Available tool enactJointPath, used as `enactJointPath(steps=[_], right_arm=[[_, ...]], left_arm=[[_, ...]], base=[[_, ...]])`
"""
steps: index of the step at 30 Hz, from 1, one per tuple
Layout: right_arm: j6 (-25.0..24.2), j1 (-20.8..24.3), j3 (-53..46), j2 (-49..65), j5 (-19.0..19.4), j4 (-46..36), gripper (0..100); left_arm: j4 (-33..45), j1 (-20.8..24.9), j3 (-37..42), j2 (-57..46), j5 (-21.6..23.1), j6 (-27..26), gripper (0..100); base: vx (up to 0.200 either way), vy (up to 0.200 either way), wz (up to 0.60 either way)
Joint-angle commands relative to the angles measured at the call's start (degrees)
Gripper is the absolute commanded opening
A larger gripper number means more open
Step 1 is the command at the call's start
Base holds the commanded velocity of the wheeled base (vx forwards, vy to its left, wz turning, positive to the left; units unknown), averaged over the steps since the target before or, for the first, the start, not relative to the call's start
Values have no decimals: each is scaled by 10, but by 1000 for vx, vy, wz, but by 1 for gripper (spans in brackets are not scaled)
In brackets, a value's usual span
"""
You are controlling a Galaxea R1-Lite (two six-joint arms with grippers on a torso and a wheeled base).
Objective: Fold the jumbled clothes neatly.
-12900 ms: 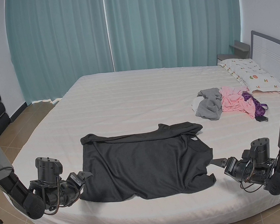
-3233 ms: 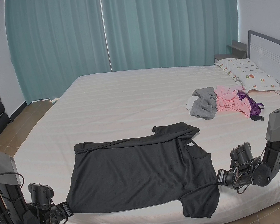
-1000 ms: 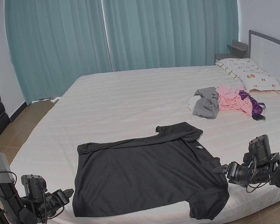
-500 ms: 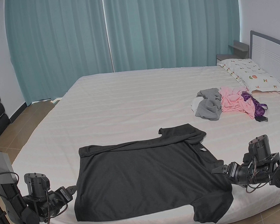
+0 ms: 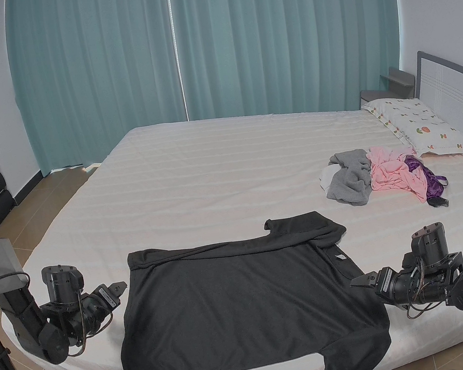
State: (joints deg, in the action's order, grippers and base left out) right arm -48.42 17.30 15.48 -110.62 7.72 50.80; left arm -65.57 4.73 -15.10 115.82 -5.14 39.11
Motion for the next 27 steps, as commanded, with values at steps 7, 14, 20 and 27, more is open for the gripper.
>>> enactJointPath(steps=[7,14,20,27], right_arm=[[-6,0,-1,1,0,0,100],[-9,0,-2,-1,1,0,100],[-9,0,-2,-2,1,0,100],[-9,0,-2,-4,1,0,100]], left_arm=[[174,3,-249,84,37,35,100],[237,3,-353,150,37,36,100],[268,3,-405,185,36,36,100],[290,3,-467,223,33,38,100]], base=[[0,0,0],[0,0,0],[0,0,0],[0,0,0]])
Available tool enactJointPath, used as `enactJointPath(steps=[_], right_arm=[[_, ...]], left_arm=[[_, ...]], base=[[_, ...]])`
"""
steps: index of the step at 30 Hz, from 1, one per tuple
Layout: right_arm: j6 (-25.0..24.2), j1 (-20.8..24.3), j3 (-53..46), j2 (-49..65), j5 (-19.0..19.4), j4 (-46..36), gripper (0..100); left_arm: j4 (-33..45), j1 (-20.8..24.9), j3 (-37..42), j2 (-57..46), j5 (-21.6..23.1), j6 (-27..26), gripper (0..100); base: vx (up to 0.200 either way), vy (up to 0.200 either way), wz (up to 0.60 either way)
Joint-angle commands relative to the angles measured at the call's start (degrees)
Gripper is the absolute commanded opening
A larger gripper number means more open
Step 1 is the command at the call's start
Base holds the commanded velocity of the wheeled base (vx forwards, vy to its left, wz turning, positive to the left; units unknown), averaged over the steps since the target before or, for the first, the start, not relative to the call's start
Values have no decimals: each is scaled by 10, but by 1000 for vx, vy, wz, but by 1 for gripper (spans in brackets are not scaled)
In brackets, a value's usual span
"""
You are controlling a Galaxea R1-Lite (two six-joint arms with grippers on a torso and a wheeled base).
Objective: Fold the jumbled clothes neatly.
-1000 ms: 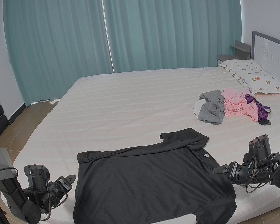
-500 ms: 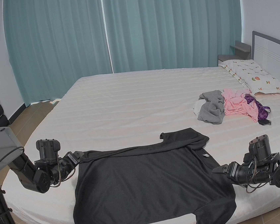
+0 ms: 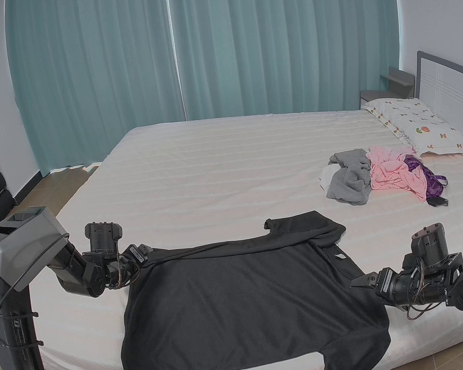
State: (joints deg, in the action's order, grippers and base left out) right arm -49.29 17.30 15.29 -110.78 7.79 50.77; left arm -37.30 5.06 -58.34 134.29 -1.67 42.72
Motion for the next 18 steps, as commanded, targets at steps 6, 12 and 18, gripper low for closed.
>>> enactJointPath(steps=[6,12,18], right_arm=[[0,0,1,-4,0,0,100],[1,0,12,-8,1,0,100],[-6,0,102,-49,-1,12,100]], left_arm=[[36,-5,-101,76,-6,2,0],[35,-16,-139,77,-32,17,0],[46,-22,-180,67,-42,18,0]], base=[[0,0,0],[0,0,0],[0,0,0]])
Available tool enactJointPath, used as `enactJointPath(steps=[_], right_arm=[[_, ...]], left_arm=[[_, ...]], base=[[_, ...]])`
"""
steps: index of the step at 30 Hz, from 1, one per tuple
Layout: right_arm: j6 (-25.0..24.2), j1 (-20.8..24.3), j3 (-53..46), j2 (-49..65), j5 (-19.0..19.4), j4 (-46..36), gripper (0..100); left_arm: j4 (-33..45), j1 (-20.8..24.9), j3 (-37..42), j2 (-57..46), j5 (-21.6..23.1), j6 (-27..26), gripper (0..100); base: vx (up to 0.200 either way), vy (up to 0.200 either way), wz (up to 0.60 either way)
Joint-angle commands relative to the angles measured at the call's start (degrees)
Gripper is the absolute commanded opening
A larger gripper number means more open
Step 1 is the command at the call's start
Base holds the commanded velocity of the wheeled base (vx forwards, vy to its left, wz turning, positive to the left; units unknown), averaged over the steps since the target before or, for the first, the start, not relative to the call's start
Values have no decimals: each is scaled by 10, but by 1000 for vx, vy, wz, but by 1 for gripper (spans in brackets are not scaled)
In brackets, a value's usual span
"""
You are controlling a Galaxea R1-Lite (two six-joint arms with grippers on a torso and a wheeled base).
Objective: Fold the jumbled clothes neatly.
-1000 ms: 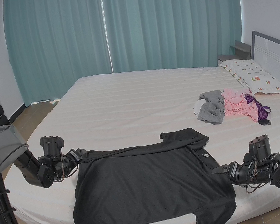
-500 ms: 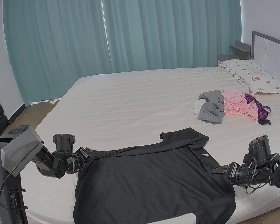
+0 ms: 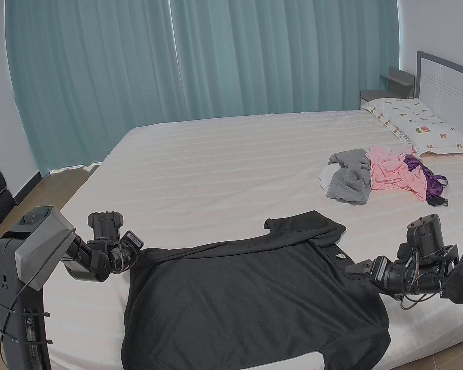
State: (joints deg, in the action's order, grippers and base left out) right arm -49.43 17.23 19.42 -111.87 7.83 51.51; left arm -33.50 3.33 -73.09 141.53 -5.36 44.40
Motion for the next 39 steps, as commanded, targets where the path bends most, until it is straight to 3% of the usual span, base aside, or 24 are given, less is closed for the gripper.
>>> enactJointPath(steps=[1,5,10,11,19,28,29,39], right_arm=[[-5,1,86,-55,-5,2,100],[-4,0,151,-101,-10,-6,100],[-2,4,199,-126,-10,-30,100],[-2,4,202,-127,-9,-33,100],[-1,4,239,-140,-6,-62,100],[-2,2,251,-150,-5,-69,100],[-2,2,251,-150,-5,-69,100],[-1,-7,320,-191,-5,-83,100]], left_arm=[[15,-5,-45,-6,-5,1,0],[37,-5,-67,-6,-6,2,0],[55,-12,-37,-24,4,-1,0],[55,-14,-36,-25,6,-1,100],[56,-21,0,-22,84,-2,100],[55,-22,-6,5,91,-18,100],[54,-23,-11,8,91,-18,0],[57,-29,-50,10,82,-17,0]], base=[[0,0,0],[0,0,0],[0,0,0],[0,0,0],[0,0,0],[0,0,0],[0,0,0],[0,0,0]])
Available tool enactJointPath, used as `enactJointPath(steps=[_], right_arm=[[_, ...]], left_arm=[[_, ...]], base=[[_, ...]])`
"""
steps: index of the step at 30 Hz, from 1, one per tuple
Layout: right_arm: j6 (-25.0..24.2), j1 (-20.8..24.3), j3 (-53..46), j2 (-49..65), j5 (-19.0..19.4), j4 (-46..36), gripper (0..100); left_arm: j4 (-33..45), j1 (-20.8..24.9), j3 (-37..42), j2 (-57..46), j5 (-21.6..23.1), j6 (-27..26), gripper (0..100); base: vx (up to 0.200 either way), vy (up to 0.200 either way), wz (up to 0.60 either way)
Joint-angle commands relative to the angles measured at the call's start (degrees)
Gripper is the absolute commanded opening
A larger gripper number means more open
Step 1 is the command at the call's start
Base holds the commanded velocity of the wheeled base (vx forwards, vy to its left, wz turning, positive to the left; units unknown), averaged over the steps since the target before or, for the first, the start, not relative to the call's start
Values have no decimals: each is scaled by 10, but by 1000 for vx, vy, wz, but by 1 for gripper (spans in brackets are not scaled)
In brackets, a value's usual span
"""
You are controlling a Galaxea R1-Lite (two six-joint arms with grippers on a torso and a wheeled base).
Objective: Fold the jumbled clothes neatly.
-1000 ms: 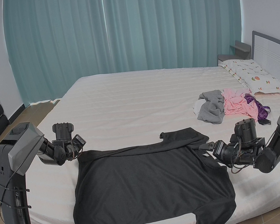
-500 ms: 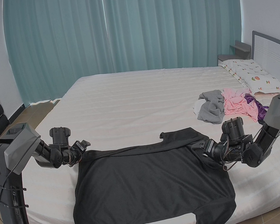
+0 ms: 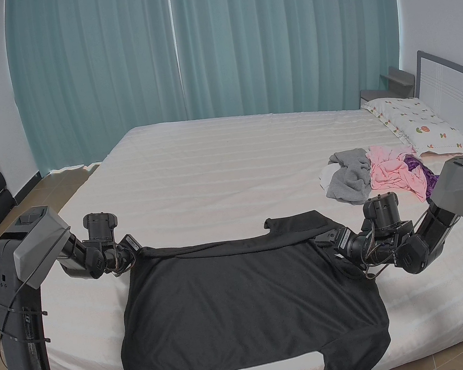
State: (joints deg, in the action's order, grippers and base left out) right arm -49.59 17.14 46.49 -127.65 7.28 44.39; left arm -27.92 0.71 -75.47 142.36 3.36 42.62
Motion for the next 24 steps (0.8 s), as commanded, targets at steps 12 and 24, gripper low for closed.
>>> enactJointPath(steps=[12,24], right_arm=[[1,-38,309,-135,-9,-171,100],[18,-44,440,-220,-53,-211,100]], left_arm=[[1,-4,-100,2,-42,6,0],[9,-8,-125,1,-60,6,0]], base=[[0,0,0],[0,0,0]])
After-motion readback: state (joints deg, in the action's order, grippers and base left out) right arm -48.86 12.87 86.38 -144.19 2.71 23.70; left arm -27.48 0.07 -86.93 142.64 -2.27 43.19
